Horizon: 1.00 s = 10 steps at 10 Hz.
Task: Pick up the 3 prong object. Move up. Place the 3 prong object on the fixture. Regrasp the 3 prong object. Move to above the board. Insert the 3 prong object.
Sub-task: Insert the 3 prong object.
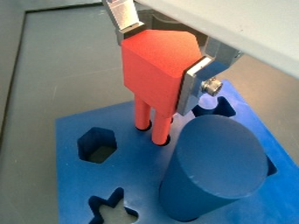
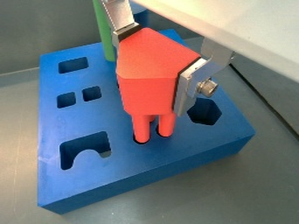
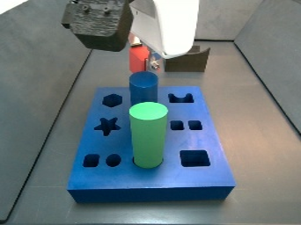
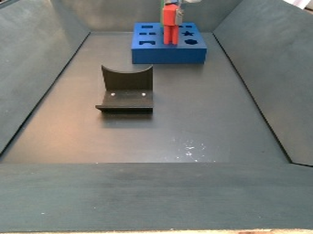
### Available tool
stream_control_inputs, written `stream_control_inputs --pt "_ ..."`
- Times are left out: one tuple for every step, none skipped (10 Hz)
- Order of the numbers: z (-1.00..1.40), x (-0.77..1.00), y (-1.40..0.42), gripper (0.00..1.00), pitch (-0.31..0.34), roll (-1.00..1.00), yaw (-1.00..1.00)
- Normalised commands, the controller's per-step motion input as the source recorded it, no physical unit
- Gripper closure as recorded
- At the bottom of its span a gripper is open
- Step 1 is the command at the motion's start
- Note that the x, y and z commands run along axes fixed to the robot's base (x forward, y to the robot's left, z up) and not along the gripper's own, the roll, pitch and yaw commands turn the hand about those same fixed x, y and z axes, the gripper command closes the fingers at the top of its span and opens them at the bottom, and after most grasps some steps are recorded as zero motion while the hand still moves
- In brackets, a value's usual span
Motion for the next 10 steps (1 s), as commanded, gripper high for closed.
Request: stream_control_inputs --pt "-0.17 0.0 0.0 1.0 0.0 0.0 0.5" --pt "-0.04 0.0 0.0 1.0 0.0 0.0 0.0" --pt "-0.33 0.03 -0.03 1.0 0.0 0.0 0.0" --pt "-0.53 0.11 -0.02 1.0 0.0 0.02 0.01" --pt "-0.61 0.17 -0.01 1.0 0.0 0.02 0.02" --pt "-0.61 0.22 -0.01 1.0 0.0 0.01 0.02" --pt "-0.47 0.19 0.0 1.0 0.0 0.03 0.02" --pt "-0.07 0.0 0.0 1.0 0.0 -0.02 0.0" --pt "0.0 0.0 0.0 0.0 0.0 0.0 0.0" --pt "0.0 0.0 0.0 0.0 0.0 0.0 0.0"
